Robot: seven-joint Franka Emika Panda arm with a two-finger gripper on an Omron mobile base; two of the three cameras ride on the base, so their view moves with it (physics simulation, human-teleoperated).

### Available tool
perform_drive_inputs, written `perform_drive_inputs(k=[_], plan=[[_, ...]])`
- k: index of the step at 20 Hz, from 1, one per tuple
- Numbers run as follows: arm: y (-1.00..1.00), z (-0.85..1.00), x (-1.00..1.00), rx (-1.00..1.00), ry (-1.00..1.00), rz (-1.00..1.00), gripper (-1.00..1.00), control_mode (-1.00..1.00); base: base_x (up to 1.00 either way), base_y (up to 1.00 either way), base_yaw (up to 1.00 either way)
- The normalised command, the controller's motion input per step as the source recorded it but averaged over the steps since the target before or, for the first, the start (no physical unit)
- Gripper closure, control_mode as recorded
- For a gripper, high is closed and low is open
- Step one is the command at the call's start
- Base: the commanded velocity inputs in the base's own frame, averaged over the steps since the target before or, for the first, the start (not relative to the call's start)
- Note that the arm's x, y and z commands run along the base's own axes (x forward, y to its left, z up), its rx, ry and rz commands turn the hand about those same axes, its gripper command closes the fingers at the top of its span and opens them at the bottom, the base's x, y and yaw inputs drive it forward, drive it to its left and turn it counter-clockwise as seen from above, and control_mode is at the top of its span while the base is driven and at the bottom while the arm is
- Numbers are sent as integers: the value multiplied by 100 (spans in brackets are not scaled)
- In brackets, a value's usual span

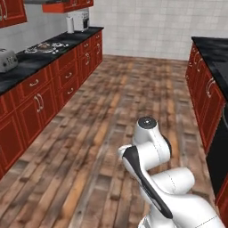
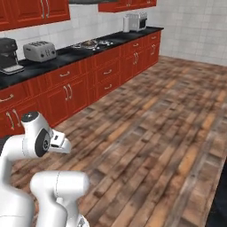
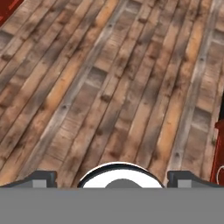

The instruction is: Take the chicken drumsticks from the pan and place one on each plate on the dining counter.

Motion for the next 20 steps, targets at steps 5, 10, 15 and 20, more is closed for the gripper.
perform_drive_inputs(k=[5, 10, 15, 20], plan=[[0, 0, 0, 0, 0, 0, -100, 100, 100, 0, 0], [0, 0, 0, 0, 0, 0, -100, 100, 100, 0, 1], [0, 0, 0, 0, 0, 0, -100, 100, 100, 0, 1], [0, 0, 0, 0, 0, 0, -100, 100, 100, 0, 1]])
